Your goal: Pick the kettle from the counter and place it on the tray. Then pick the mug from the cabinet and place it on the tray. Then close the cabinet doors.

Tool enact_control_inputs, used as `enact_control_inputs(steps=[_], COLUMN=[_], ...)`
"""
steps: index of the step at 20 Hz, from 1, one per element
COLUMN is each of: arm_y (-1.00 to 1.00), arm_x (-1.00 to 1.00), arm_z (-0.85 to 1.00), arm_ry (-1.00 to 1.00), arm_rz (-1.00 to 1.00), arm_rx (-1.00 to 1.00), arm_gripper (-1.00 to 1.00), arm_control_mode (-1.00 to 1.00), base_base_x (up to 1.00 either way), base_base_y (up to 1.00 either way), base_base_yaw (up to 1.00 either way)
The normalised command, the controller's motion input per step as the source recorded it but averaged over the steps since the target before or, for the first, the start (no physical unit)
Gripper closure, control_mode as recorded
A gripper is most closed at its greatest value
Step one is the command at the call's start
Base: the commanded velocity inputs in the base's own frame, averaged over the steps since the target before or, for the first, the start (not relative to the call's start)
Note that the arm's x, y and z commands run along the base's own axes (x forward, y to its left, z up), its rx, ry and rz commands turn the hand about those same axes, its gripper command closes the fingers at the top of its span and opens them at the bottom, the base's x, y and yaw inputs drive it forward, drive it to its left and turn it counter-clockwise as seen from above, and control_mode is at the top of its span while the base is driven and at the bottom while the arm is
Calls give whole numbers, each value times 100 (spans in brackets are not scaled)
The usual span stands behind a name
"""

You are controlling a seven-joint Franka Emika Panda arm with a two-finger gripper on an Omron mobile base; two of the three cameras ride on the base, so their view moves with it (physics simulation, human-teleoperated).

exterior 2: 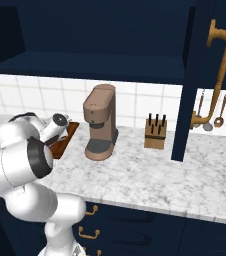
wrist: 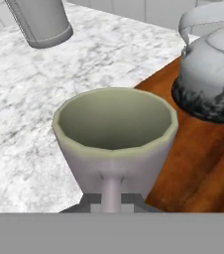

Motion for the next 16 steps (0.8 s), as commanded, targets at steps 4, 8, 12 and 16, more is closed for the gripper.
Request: enact_control_inputs(steps=[4,8,12,16], arm_y=[12,7,8,8], arm_x=[34,32,31,20], arm_z=[-16,-3,-11,-26], arm_ry=[0,-2,-2,-4], arm_rz=[0,0,0,0], arm_rx=[0,0,0,0], arm_gripper=[100,100,100,100], arm_control_mode=[-100,-100,-100,-100], base_base_x=[0,0,0,0], base_base_y=[0,0,0,0], base_base_yaw=[0,0,0,0])
